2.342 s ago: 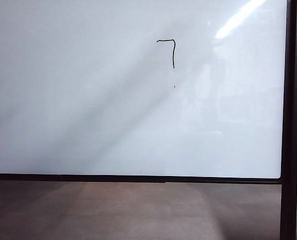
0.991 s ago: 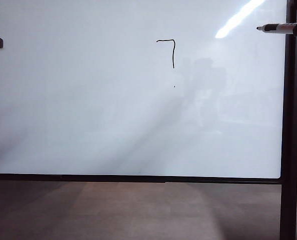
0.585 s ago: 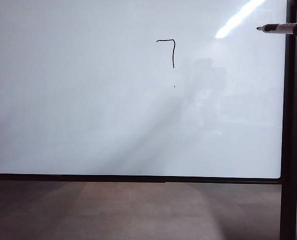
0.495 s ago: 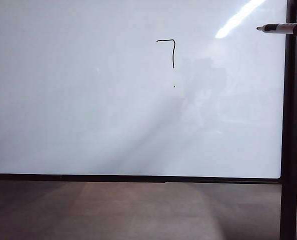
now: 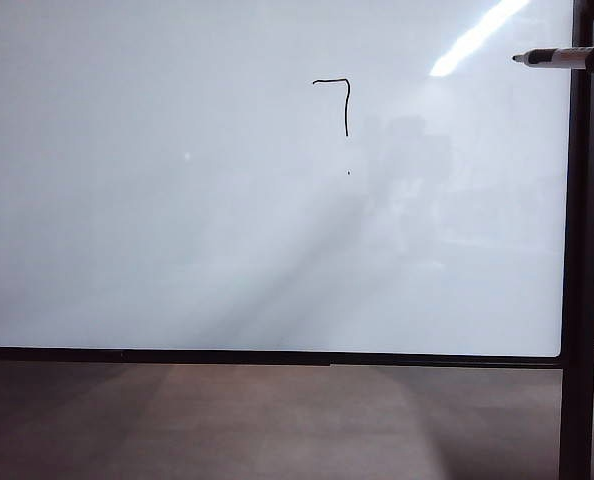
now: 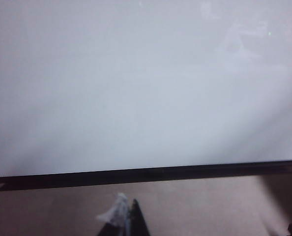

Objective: Reach to the right to find the marker pen, pick it up, and write the number 7 on the whiteboard.

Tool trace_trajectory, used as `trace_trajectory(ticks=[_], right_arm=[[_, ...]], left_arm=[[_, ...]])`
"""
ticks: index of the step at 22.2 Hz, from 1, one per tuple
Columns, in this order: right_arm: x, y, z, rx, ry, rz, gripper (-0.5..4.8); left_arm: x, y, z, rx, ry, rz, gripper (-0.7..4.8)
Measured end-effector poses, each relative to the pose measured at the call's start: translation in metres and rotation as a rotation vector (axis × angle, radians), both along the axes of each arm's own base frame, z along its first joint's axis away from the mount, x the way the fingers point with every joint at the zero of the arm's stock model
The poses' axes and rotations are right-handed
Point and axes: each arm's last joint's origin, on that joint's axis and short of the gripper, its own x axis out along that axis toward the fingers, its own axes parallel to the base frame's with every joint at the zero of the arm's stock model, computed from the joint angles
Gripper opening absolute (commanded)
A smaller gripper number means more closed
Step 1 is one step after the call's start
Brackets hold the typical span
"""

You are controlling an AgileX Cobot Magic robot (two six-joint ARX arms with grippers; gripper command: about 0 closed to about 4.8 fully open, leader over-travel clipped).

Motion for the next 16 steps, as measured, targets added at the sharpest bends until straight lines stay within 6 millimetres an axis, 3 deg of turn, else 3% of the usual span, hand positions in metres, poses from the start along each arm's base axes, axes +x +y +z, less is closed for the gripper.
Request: trace_trajectory(ticks=[2, 5, 16], right_arm=[[0.0, 0.0, 0.0, 0.0, 0.0, 0.0, 0.54], [0.0, 0.0, -0.0001, 0.0, 0.001, 0.0, 0.54], [0.0, -0.0001, -0.0017, -0.009, 0.016, -0.001, 0.54]], left_arm=[[0.0, 0.0004, -0.0002, 0.011, 0.002, 0.014, -0.01], [0.0, 0.0006, -0.0002, 0.01, 0.002, 0.022, 0.48], [0.0, 0.0007, -0.0002, 0.013, 0.001, 0.026, 0.48]])
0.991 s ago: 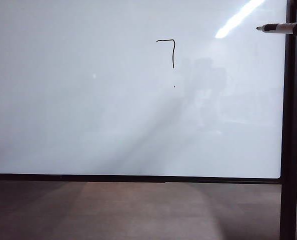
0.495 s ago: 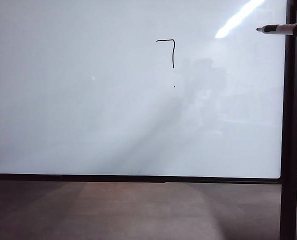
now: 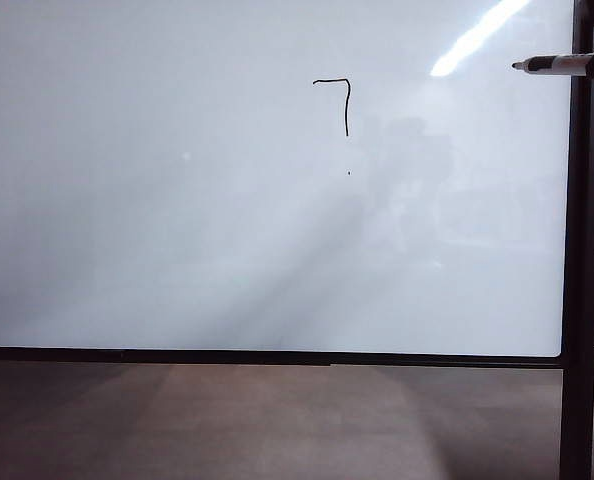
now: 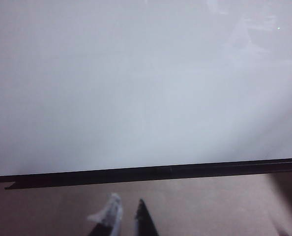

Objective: Reach to the right to find the marker pen, pick it up, and write the number 7 on the whiteboard.

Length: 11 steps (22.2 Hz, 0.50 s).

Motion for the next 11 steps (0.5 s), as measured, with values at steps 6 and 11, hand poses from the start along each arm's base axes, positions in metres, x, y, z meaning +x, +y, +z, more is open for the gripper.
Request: trace_trajectory(ticks=[6, 11], right_arm=[[0.0, 0.0, 0.0, 0.0, 0.0, 0.0, 0.54], [-0.001, -0.0008, 0.0002, 0.0, 0.0, -0.002, 0.54]], left_arm=[[0.0, 0.0, 0.0, 0.0, 0.0, 0.0, 0.48], [0.0, 0.0, 0.0, 0.0, 0.0, 0.0, 0.48]])
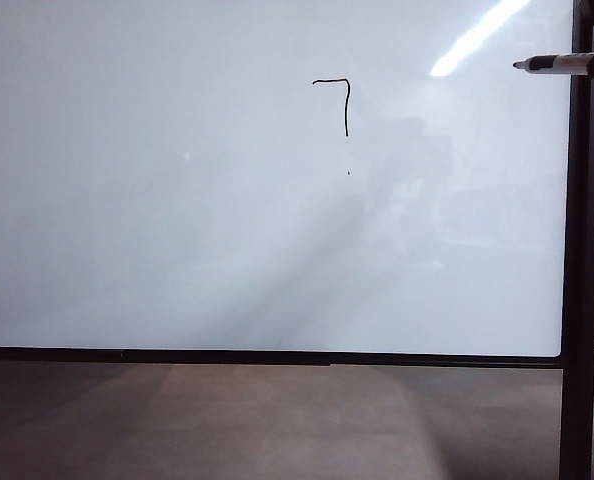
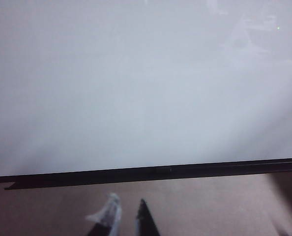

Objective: Reach to the right to find the marker pen, pick it up, and write the number 7 on the whiteboard.

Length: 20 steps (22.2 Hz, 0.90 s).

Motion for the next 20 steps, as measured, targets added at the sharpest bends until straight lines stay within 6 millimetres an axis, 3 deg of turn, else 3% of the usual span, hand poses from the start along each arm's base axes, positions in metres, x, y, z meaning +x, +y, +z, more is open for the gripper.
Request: trace_trajectory(ticks=[4, 9, 15, 20], right_arm=[[-0.005, -0.01, -0.001, 0.016, -0.032, -0.049, 0.54], [-0.016, -0.027, -0.019, 0.028, -0.068, -0.13, 0.54], [-0.026, -0.041, -0.032, 0.036, -0.115, -0.102, 0.54], [-0.03, -0.05, -0.053, 0.022, -0.086, -0.131, 0.54]], left_arm=[[0.0, 0.0, 0.0, 0.0, 0.0, 0.0, 0.48], [0.0, 0.0, 0.0, 0.0, 0.0, -0.001, 0.48], [0.0, 0.0, 0.0, 0.0, 0.0, 0.0, 0.48], [0.0, 0.0, 0.0, 0.0, 0.0, 0.0, 0.48]])
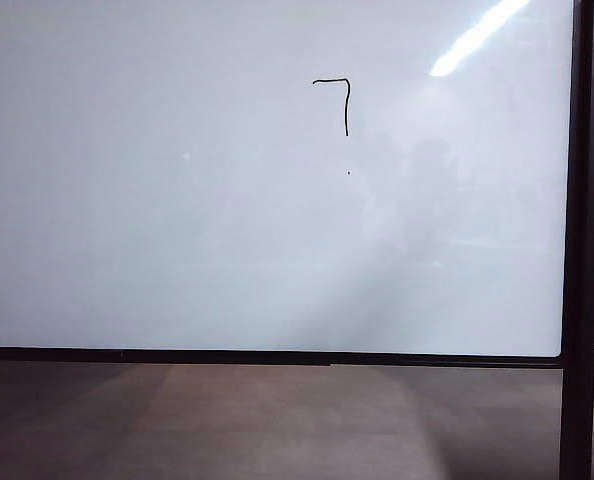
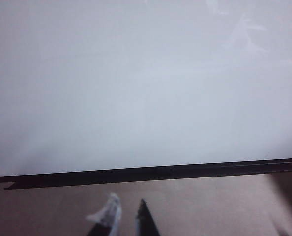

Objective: Reach to the right to find the marker pen, pick it up, and write the number 7 on the whiteboard.

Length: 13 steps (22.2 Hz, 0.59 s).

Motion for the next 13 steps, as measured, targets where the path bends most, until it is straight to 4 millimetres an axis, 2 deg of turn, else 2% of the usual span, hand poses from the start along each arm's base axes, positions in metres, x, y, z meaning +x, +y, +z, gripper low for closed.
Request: trace_trajectory(ticks=[4, 13], right_arm=[[-0.002, -0.003, -0.015, 0.0, 0.012, -0.034, 0.54], [-0.004, -0.004, -0.019, -0.003, 0.05, -0.088, 0.54]], left_arm=[[0.0, 0.0, 0.0, 0.0, 0.0, 0.0, 0.48], [0.0, 0.0, 0.0, 0.0, 0.0, 0.0, 0.48]])
